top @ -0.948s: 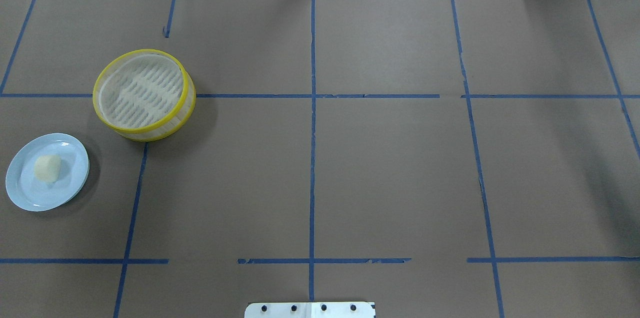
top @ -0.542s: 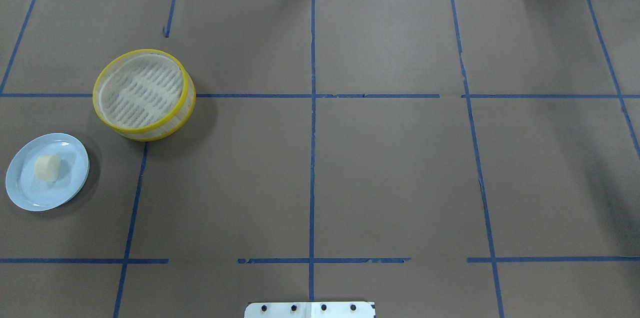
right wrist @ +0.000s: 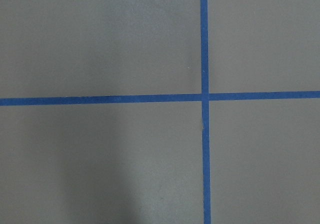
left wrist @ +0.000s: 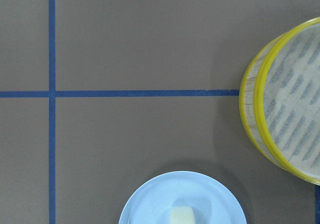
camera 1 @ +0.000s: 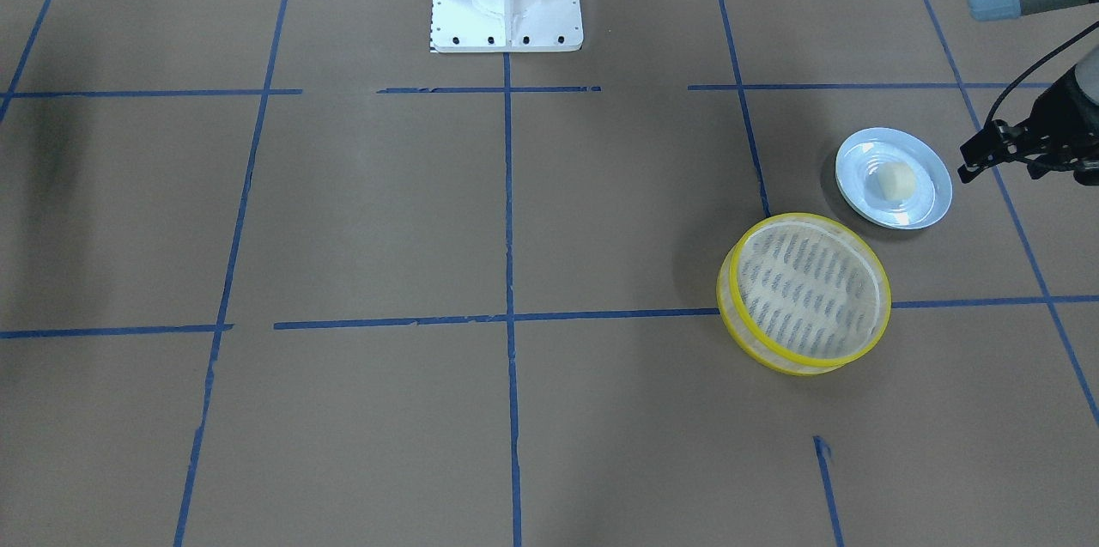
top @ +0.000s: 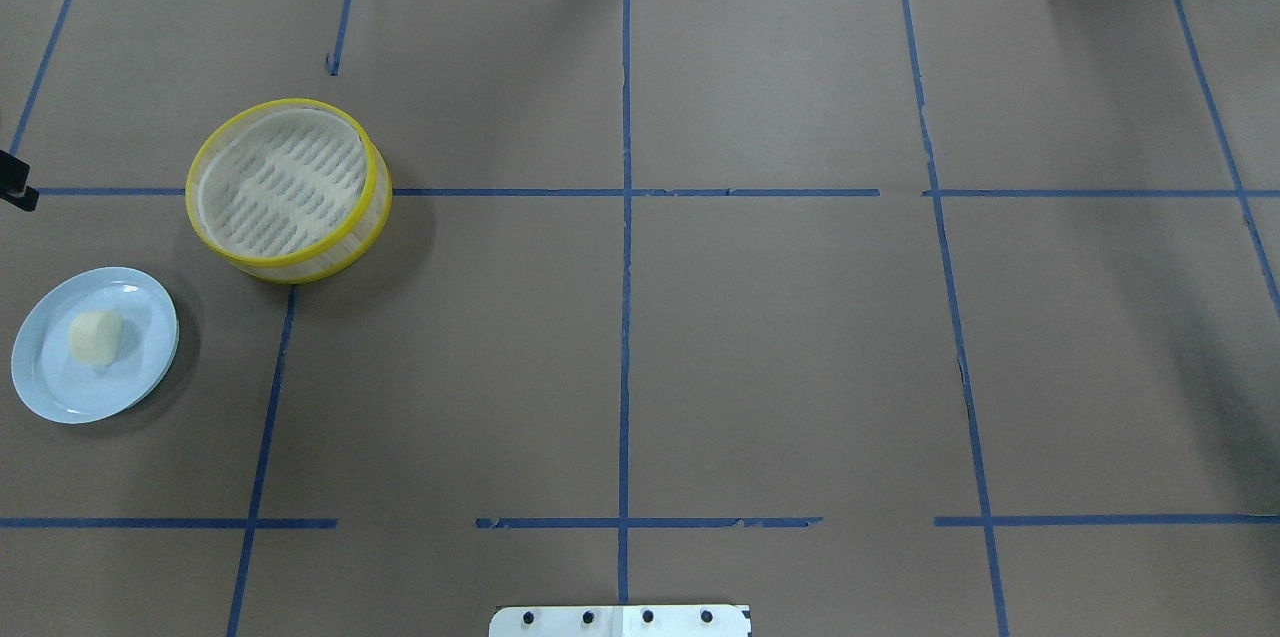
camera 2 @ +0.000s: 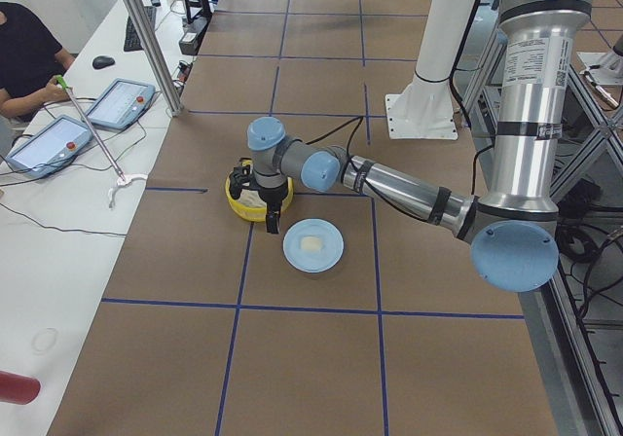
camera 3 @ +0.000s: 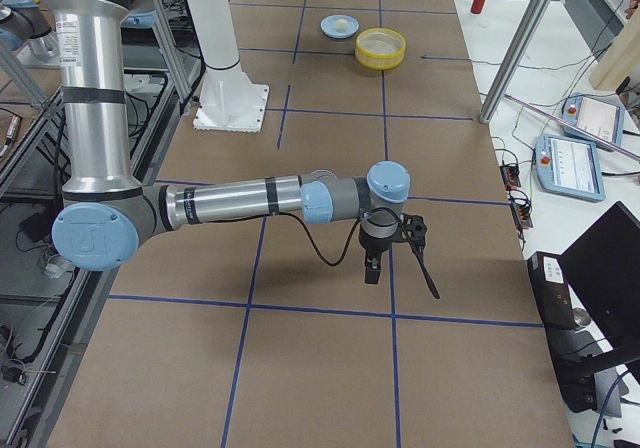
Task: Place bun in steamer
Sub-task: 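Move the left gripper over the pale bun on the blue plate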
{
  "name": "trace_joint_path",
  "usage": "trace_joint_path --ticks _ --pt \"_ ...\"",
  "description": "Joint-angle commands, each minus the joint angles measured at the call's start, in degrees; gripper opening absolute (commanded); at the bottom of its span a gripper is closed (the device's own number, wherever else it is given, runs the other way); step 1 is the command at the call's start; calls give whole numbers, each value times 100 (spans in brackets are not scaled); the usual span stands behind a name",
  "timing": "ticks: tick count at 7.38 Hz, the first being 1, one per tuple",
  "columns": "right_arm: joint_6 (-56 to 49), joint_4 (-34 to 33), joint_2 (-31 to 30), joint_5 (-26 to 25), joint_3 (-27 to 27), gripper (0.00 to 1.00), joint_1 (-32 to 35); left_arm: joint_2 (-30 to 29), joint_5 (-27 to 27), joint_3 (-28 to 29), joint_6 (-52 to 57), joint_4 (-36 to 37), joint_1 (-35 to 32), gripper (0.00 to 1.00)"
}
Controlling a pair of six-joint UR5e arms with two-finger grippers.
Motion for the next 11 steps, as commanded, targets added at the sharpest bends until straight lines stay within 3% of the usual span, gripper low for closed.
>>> trace_joint_path --ticks 1,5,8,11 --pt "0 0 0 0 0 100 -9 415 161 182 -868 -1138 506 100" --pt "0 0 0 0 0 100 -9 494 161 366 -1243 -1245 983 100" --pt "0 0 0 0 0 100 0 494 161 997 -1621 -2183 1248 100" --pt "0 0 0 0 0 100 0 494 152 1096 -1621 -2354 1292 100"
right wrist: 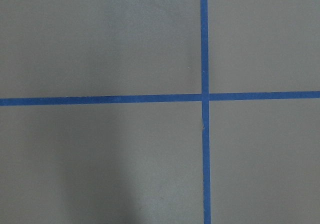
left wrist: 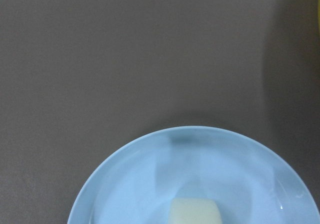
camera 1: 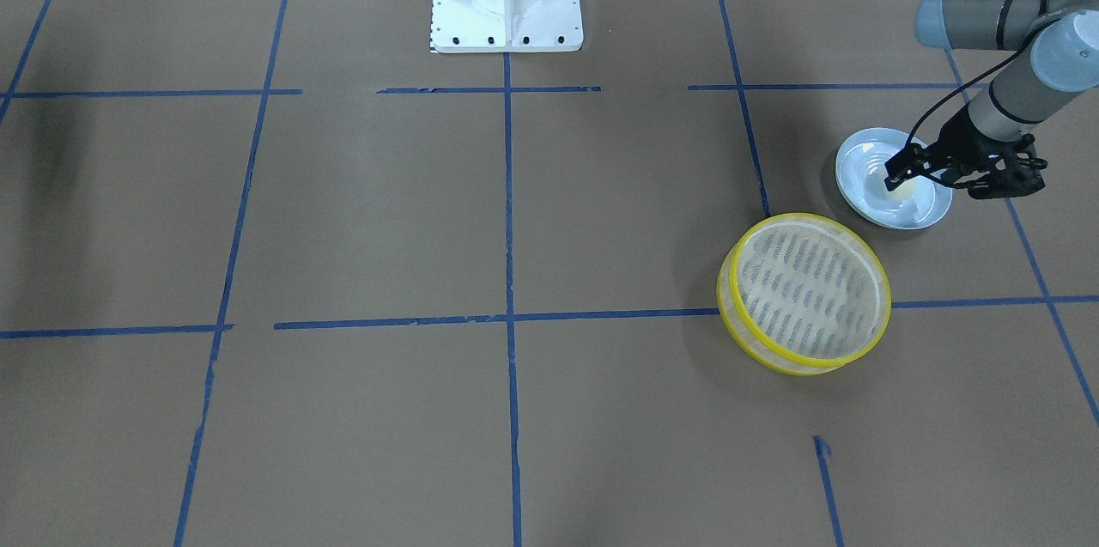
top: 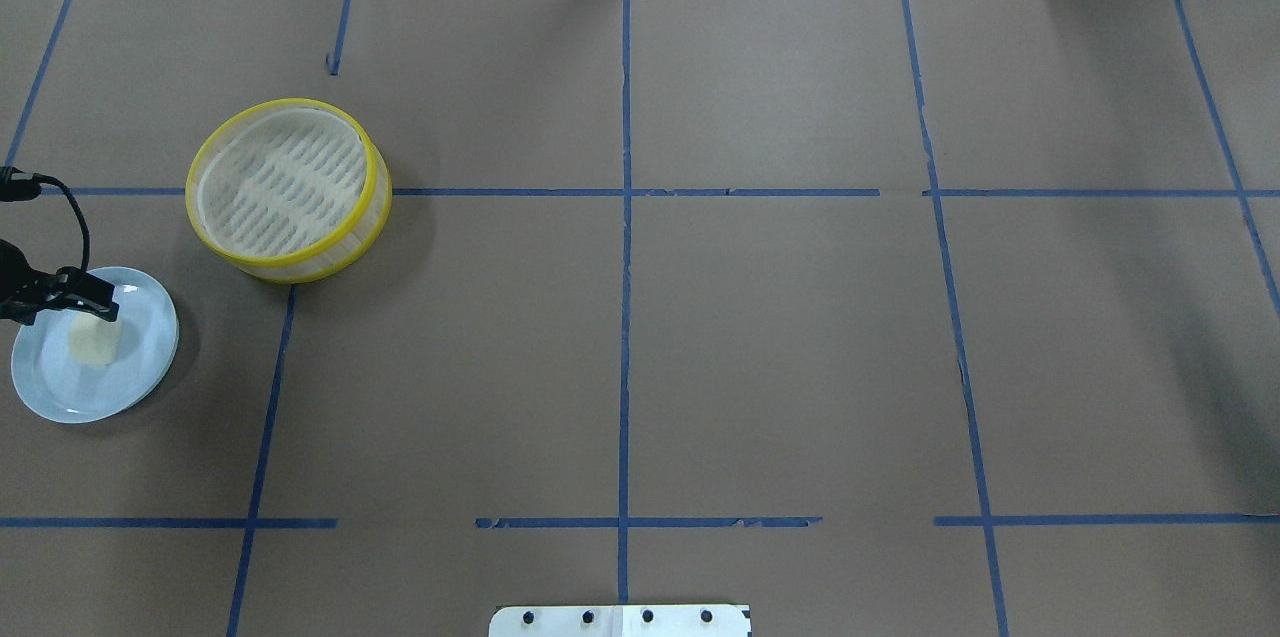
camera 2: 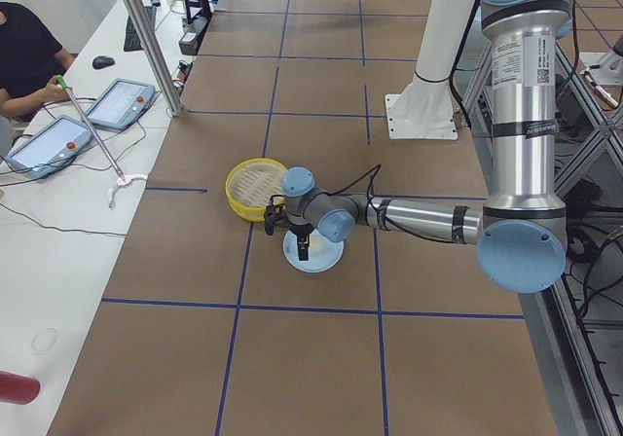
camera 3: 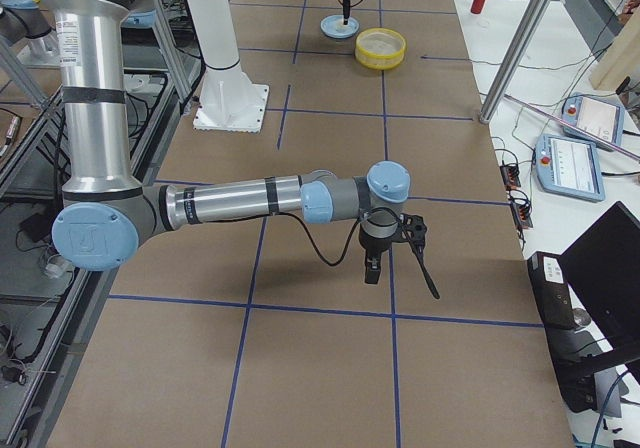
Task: Place bun in steamer
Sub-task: 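Move the left gripper over the pale bun on the blue plate, then lower the left gripper and close it around the bun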
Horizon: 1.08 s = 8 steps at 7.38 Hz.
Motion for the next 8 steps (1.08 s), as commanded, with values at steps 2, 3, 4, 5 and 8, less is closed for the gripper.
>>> trace_joint_path --ticks 2,3,4,5,8 --pt "0 0 0 0 0 100 0 0 2 8 -99 -34 268 100" --pt "0 0 0 0 0 100 0 0 10 8 -117 -34 399 100" --pt "0 0 0 0 0 100 0 26 10 -9 -117 -34 427 100" --pt "0 0 0 0 0 100 0 87 10 -70 -126 -34 436 96" --pt "0 0 0 0 0 100 0 149 2 -124 -74 -34 427 69"
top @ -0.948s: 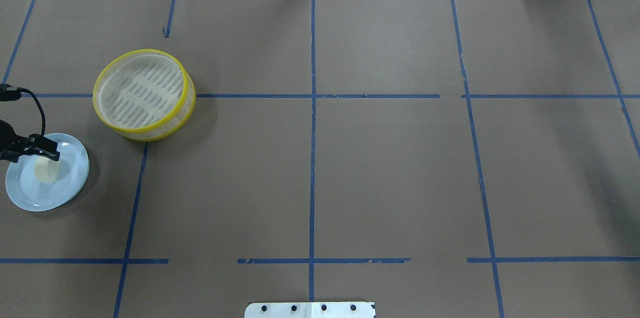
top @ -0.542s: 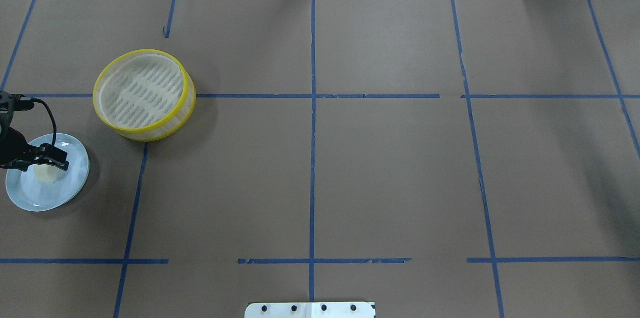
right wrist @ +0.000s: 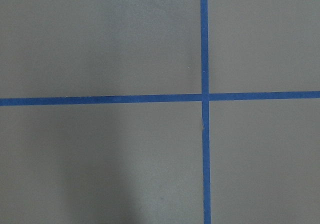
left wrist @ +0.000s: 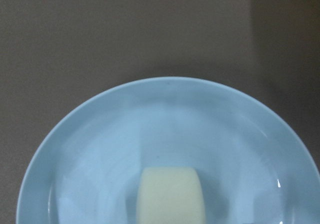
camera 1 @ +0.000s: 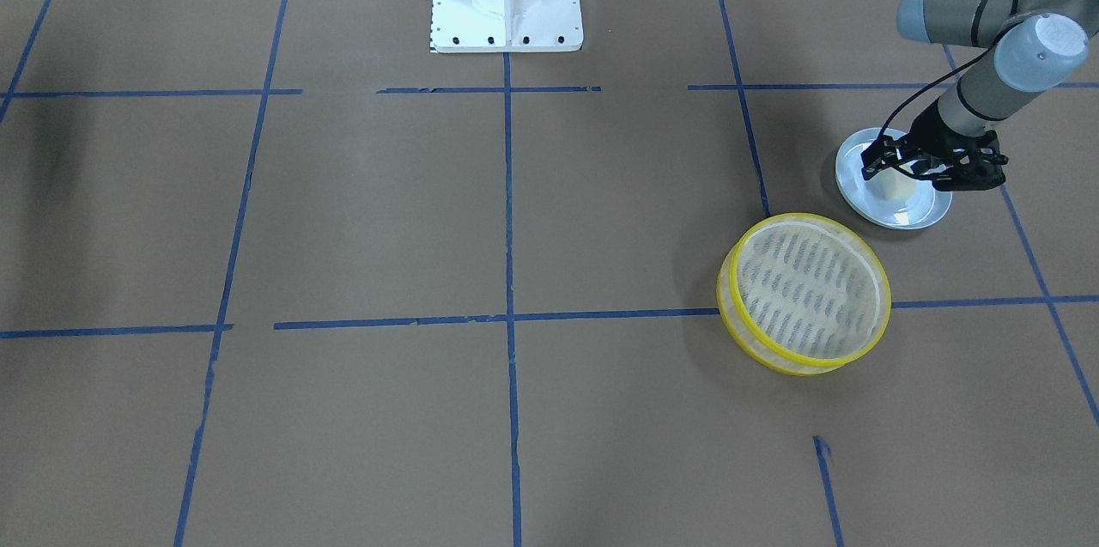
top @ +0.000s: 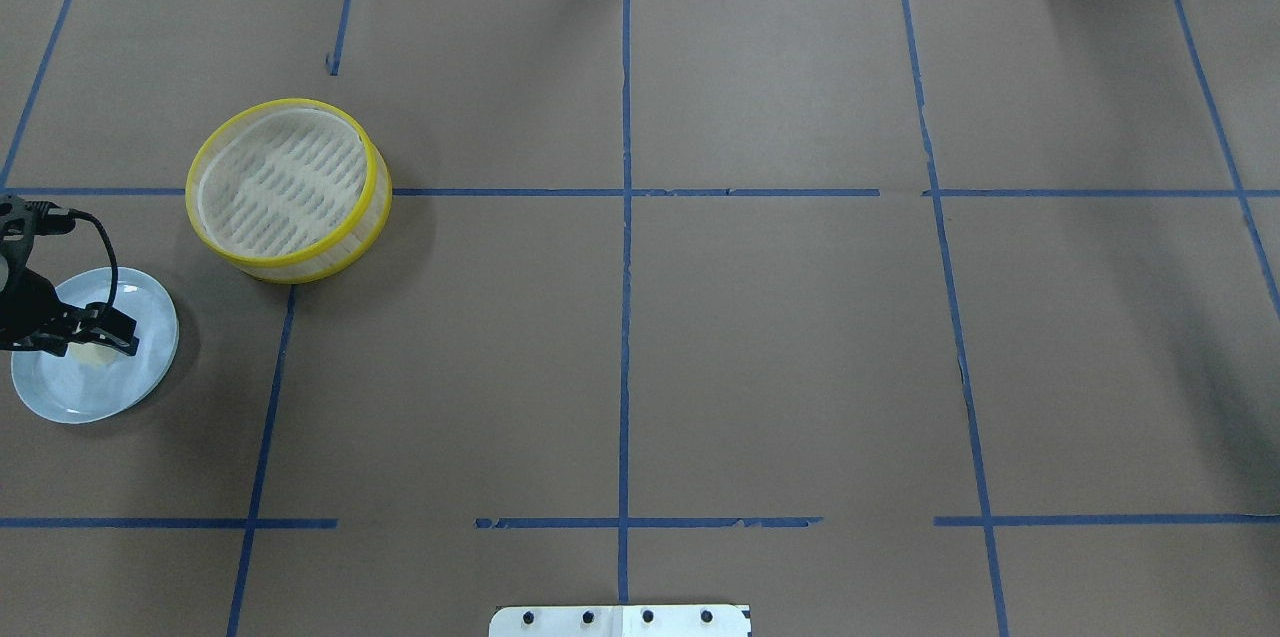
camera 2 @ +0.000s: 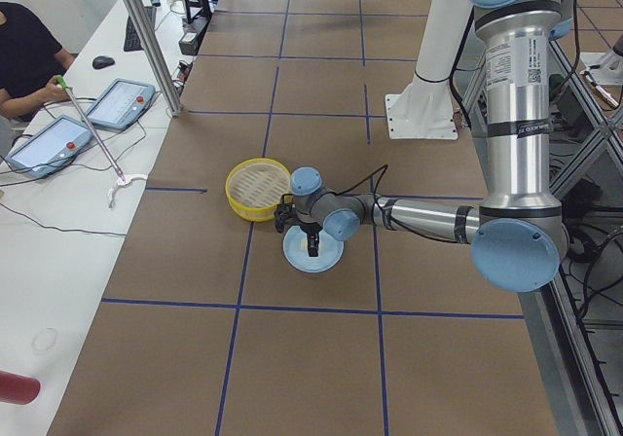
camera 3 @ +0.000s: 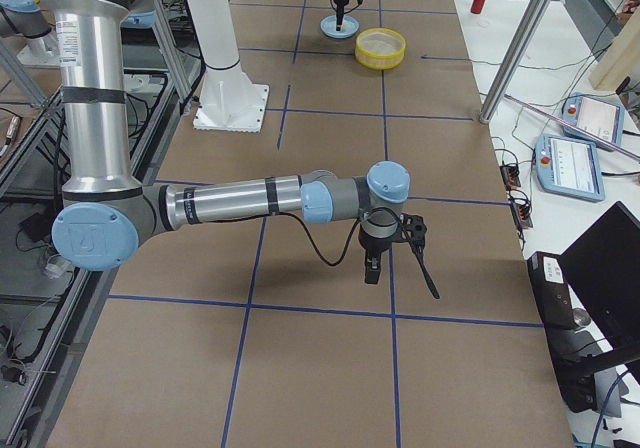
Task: Place bun in steamer
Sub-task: 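Lower the left gripper and close it around the bun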
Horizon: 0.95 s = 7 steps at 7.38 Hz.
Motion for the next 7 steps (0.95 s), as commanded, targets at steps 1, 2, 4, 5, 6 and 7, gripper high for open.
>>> trace_joint_path --ticks 1,2,4,5,6,7 --pt "0 0 0 0 0 100 0 78 -5 -59 53 9 -21 69" --pt "0 0 0 0 0 100 0 79 -5 -60 53 0 -56 69" --pt "0 0 0 0 0 100 0 70 -5 -77 53 0 -65 69" --pt "0 0 0 0 0 100 -9 70 -5 -121 53 0 -65 67" --pt "0 0 0 0 0 100 0 70 -5 -121 45 0 -65 60" --pt "0 0 0 0 0 100 0 70 -5 -121 36 0 -57 51"
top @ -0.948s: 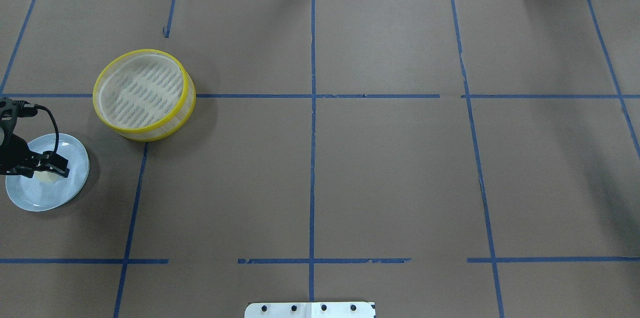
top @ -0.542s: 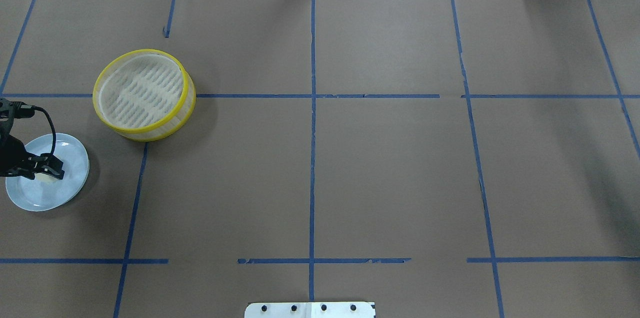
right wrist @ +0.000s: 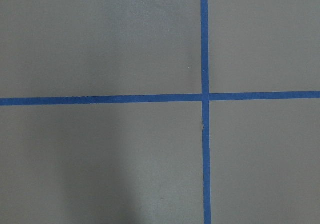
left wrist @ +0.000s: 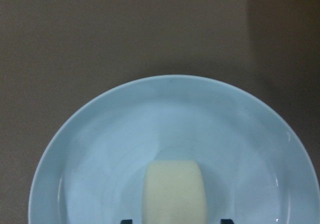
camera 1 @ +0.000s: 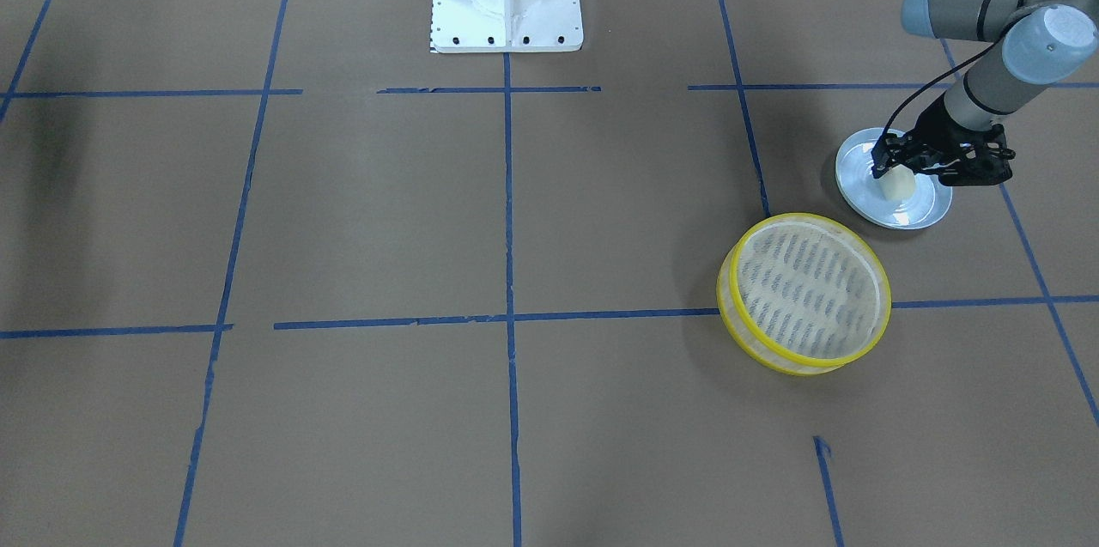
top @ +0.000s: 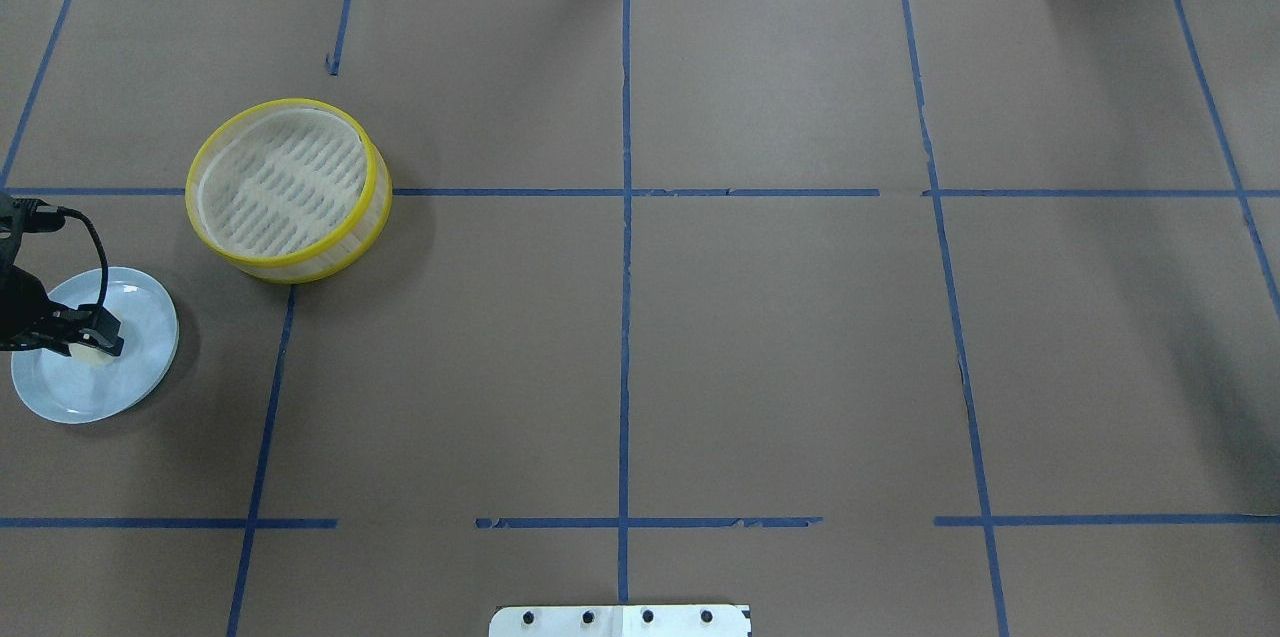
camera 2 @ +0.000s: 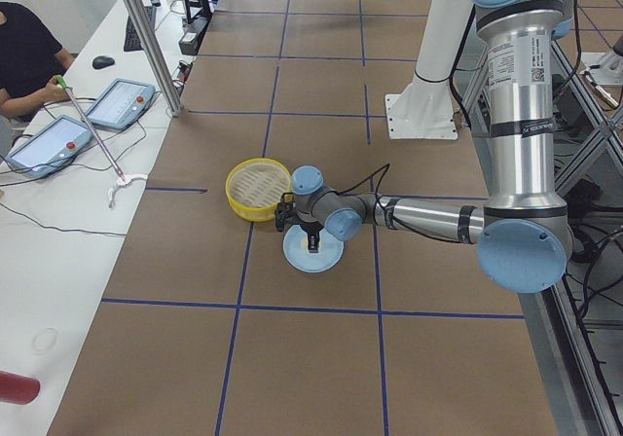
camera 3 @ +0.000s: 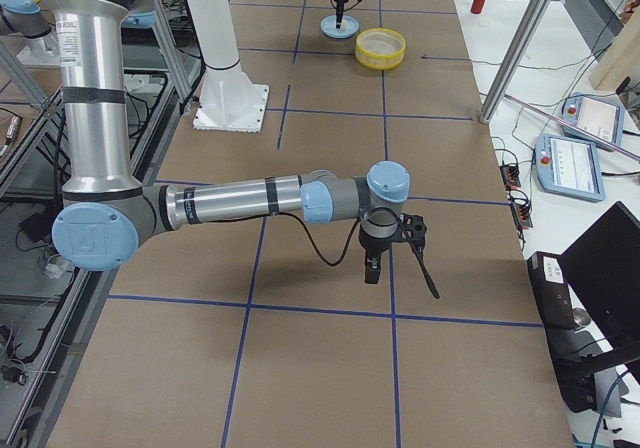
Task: Place bun in steamer
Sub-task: 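Lower the left gripper and close it around the bun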
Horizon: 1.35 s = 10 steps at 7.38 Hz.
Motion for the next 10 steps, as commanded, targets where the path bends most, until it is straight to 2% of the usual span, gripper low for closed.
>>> trace_joint_path --ticks 1,4,5,7,9,10 --pt "0 0 0 0 -1 100 2 0 9 -6 -27 0 7 44" --pt "0 0 0 0 -1 100 2 0 9 -15 -19 0 -1 26" --pt "0 0 0 0 -1 100 -6 0 9 -15 -19 0 -10 23" --pt "0 0 0 0 -1 100 2 43 0 -225 16 17 -37 23" --pt "0 0 0 0 8 100 2 227 -52 -689 25 122 -150 23" --pt "0 0 0 0 -1 100 2 263 -61 -1057 104 515 -499 23"
